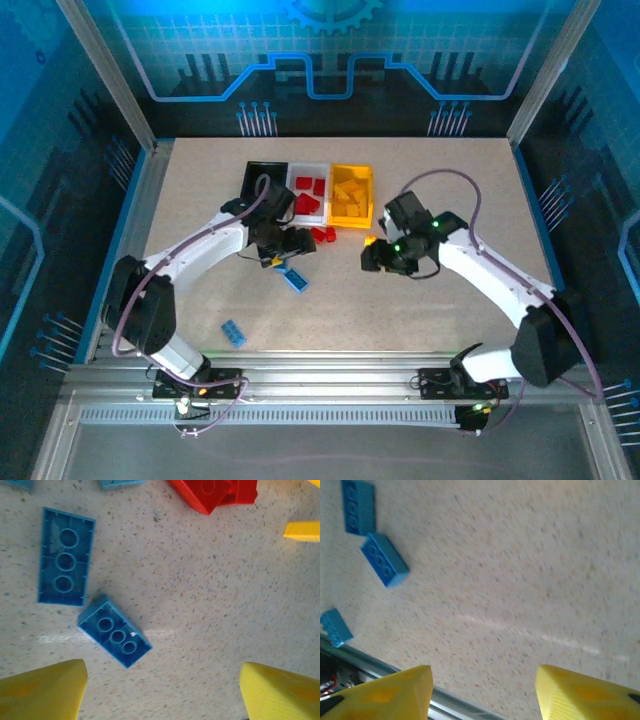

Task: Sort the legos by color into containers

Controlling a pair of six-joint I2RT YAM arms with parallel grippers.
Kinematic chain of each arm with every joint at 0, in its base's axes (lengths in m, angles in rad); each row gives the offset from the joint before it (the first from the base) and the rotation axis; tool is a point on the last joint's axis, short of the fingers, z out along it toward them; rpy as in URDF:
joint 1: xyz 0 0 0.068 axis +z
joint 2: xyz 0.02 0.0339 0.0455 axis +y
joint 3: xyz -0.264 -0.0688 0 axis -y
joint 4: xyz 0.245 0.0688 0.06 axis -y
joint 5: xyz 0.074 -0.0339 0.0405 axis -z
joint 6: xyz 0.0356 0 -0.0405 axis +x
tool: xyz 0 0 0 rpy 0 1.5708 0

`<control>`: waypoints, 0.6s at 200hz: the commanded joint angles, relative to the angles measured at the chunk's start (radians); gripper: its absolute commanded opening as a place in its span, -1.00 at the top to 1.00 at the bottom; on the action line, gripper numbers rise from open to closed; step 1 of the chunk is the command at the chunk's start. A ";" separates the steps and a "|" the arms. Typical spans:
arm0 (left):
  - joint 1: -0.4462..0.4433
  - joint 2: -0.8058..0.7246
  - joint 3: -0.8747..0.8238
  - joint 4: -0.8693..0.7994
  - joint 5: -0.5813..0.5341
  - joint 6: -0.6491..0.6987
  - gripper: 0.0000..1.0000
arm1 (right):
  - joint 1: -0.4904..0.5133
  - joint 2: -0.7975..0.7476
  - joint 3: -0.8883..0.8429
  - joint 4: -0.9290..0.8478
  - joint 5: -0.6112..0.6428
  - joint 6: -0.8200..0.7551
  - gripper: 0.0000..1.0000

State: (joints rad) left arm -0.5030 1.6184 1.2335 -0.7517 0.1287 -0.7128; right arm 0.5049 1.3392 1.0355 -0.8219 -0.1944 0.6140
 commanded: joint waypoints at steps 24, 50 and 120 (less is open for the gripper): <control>-0.050 0.196 0.219 -0.037 -0.023 -0.099 -0.53 | -0.017 -0.204 -0.150 0.031 -0.036 0.030 -0.08; -0.072 0.312 0.350 -0.095 -0.084 -0.059 -0.46 | -0.029 -0.241 -0.226 0.034 -0.077 -0.001 -0.04; -0.093 0.578 0.729 -0.304 -0.236 0.113 -0.18 | -0.059 -0.285 -0.230 -0.049 -0.085 -0.059 0.03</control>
State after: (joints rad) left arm -0.5903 2.1174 1.8595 -0.9329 -0.0257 -0.6781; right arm 0.4717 1.0752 0.8169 -0.8200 -0.2558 0.5816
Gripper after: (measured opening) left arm 0.599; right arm 0.488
